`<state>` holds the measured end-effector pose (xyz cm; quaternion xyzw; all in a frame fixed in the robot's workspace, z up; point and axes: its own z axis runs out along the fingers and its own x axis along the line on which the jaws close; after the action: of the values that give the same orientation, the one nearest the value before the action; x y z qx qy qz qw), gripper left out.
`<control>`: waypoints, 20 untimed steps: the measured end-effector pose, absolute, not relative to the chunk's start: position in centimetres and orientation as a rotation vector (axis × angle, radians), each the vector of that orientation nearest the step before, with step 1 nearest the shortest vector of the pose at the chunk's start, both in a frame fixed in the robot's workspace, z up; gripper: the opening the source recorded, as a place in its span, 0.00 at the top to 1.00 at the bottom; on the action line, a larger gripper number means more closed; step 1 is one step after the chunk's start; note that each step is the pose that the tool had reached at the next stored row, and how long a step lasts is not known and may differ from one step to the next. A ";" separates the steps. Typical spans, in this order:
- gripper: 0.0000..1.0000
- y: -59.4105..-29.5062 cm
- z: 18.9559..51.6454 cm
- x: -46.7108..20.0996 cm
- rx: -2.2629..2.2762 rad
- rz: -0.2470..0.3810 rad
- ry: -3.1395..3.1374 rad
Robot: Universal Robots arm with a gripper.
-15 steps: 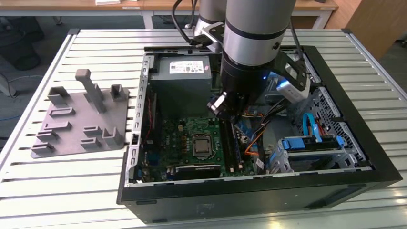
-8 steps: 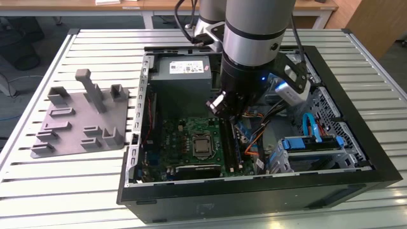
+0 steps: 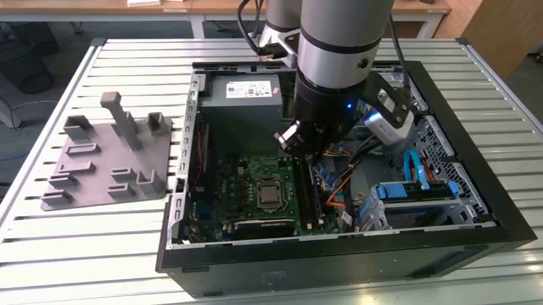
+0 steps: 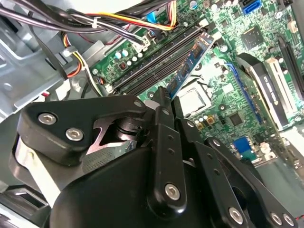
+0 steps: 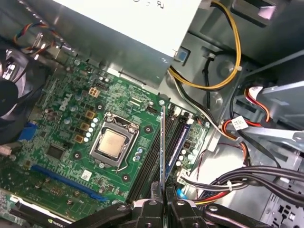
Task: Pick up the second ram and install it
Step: 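Insert the second ram into the second slot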
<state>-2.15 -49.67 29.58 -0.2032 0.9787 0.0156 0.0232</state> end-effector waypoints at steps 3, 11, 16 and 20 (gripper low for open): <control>0.86 -49.7 29.6 -2.2 -0.589 0.047 3.038; 0.86 -49.7 29.5 -2.2 -0.485 0.045 3.055; 0.86 -49.7 29.5 -2.2 -0.423 0.043 3.064; 0.86 -49.7 29.5 -2.2 -0.373 0.042 3.070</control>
<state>-2.15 -49.67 29.47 -0.1204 0.9923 0.0136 0.0245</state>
